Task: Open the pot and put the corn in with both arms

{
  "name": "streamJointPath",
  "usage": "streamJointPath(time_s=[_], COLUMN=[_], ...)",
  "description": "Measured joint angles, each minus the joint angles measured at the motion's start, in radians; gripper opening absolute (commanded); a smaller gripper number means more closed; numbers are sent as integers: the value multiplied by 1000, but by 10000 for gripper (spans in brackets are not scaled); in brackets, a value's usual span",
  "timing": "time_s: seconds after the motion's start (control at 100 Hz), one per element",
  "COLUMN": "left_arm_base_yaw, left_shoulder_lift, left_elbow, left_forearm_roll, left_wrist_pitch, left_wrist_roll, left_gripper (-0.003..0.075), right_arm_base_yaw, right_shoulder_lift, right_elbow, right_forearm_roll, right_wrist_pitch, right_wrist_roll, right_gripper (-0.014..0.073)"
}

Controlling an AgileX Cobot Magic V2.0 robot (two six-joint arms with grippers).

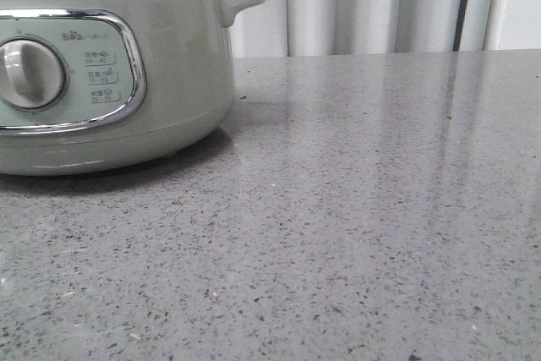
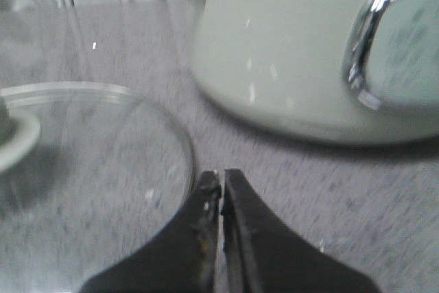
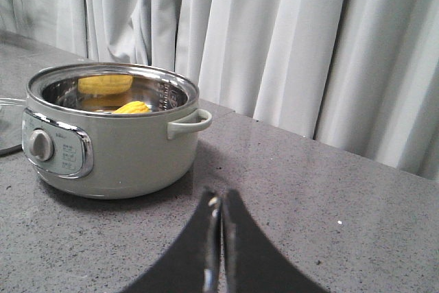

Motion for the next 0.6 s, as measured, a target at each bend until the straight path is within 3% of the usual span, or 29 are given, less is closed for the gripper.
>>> streamJointPath(time_s=[0.21, 0.45, 0.6], left_arm_base_yaw=[0, 0, 0], left_shoulder_lift=[-46, -122, -122], left_elbow=[11, 11, 11], left_forearm_roll=[0, 2, 95], left_wrist_pitch=[-17, 138, 142], left_wrist_roll=[0, 0, 0], left_gripper=[-20, -20, -20], right_arm_base_yaw=[0, 0, 0], right_shoulder_lift=[-1, -2, -2], right_elbow=[2, 2, 2], right_forearm_roll=[0, -2, -2], right_wrist_pitch=[0, 0, 0], right_wrist_roll=[0, 0, 0], right_gripper=[-43, -43, -43])
